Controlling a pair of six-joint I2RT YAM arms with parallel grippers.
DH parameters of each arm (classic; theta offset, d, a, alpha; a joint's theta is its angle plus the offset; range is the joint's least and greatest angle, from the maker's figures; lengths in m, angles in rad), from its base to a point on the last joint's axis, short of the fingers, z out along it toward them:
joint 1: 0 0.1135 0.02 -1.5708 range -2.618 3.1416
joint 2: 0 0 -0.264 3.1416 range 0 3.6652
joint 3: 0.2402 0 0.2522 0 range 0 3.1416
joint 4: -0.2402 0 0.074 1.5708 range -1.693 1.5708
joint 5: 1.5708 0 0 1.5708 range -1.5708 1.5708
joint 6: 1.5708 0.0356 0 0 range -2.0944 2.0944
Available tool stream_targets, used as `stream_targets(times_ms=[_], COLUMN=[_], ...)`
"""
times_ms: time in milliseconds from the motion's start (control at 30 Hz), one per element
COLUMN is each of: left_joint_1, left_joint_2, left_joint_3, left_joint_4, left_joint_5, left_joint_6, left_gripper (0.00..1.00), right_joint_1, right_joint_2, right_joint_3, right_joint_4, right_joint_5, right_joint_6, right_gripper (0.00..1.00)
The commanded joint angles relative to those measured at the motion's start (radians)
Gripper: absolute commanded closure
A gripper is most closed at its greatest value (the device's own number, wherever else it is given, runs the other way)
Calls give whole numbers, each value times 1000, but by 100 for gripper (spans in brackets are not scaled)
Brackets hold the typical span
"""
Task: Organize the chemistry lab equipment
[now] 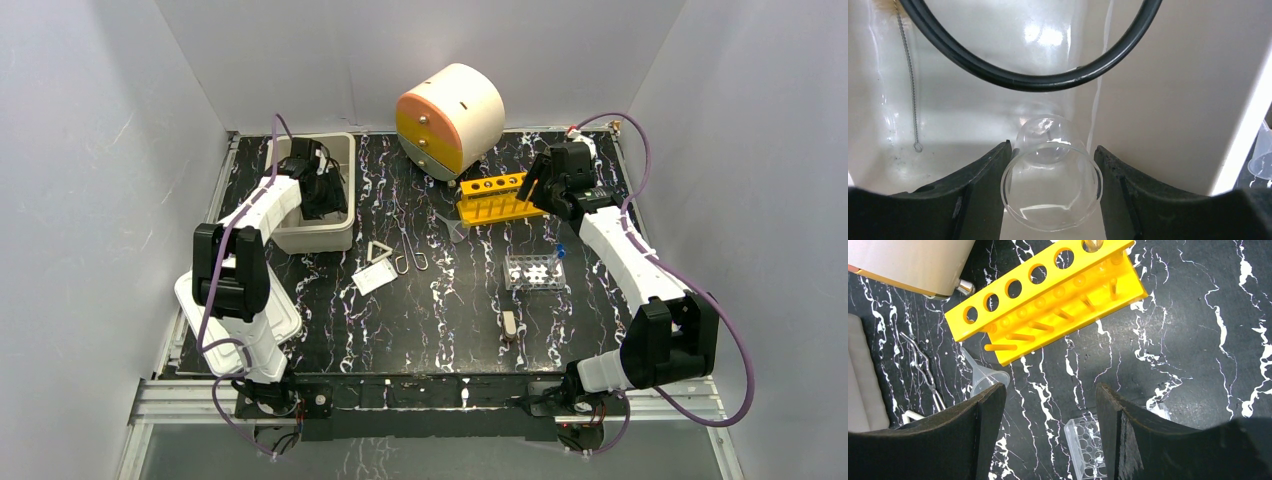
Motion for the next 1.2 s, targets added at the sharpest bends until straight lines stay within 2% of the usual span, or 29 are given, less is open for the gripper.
stream_targets(times_ms=[0,200,633,767,1167], left_joint_1=[1,1,1,1,1], left_joint_2=[2,3,3,-29,-191], left_joint_3=[35,12,46,88,147], left_joint_4=[21,21,2,-24,-109], left_joint_5=[-2,-13,-16,-16,-94], left_joint_6=[-28,-8,23,25,10], left_gripper=[54,41,34,30,8], right_joint_1=[-5,-5,-5,-3,84], right_joint_2=[-7,-5,-8,-7,7], right_joint_3=[35,34,64,75,122], right_joint_4=[54,56,49,47,47], right_joint_5=[-12,-20,-75,-97,-113], right_joint_6=[4,8,-52,-67,-126], right_gripper=[26,27,29,29,27])
